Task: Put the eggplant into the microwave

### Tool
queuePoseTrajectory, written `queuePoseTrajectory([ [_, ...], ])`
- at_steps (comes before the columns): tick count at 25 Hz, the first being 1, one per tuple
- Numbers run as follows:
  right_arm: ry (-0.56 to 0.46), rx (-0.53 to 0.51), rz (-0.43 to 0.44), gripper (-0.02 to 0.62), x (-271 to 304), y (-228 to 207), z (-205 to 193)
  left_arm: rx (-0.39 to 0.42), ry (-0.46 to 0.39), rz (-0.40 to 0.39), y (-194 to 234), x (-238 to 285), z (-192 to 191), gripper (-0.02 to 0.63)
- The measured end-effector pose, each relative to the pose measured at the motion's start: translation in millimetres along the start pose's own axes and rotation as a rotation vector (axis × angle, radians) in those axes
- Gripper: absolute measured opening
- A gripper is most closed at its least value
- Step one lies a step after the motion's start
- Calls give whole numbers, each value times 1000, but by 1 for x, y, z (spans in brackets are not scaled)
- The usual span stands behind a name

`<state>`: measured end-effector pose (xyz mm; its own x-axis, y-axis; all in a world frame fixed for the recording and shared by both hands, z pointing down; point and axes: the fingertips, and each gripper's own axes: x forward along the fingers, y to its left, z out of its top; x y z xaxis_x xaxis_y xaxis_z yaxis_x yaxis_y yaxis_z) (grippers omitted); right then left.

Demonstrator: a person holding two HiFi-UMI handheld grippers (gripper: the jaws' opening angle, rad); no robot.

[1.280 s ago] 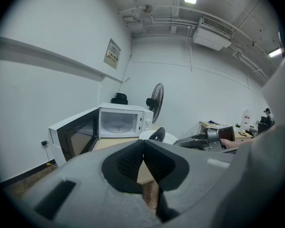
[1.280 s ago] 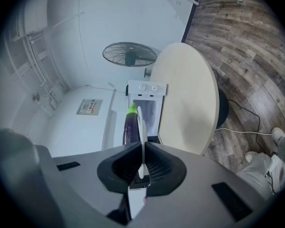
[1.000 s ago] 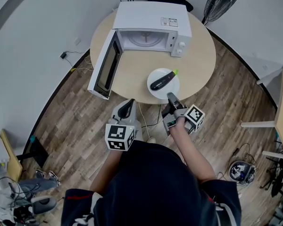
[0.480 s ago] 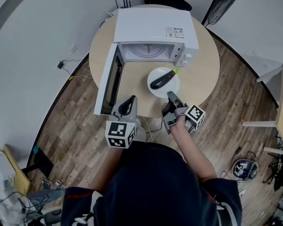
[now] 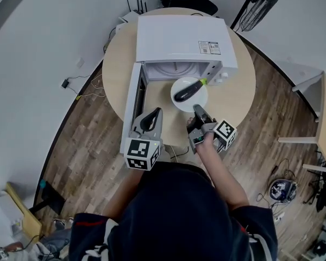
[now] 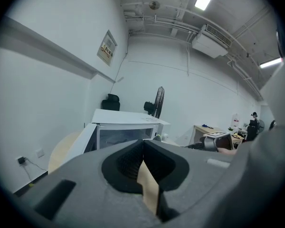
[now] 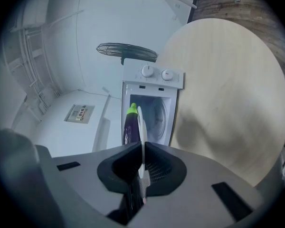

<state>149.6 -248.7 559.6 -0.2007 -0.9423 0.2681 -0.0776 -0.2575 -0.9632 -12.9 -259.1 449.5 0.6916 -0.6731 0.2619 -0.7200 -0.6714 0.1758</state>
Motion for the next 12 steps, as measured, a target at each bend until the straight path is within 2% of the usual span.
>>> queuePoseTrajectory([
  [5, -20, 9, 1, 21, 16, -4, 1, 5, 5, -44, 5, 13, -1, 17],
  [12, 8, -23, -14, 21, 38, -15, 12, -3, 39, -33, 5, 28, -14, 17],
])
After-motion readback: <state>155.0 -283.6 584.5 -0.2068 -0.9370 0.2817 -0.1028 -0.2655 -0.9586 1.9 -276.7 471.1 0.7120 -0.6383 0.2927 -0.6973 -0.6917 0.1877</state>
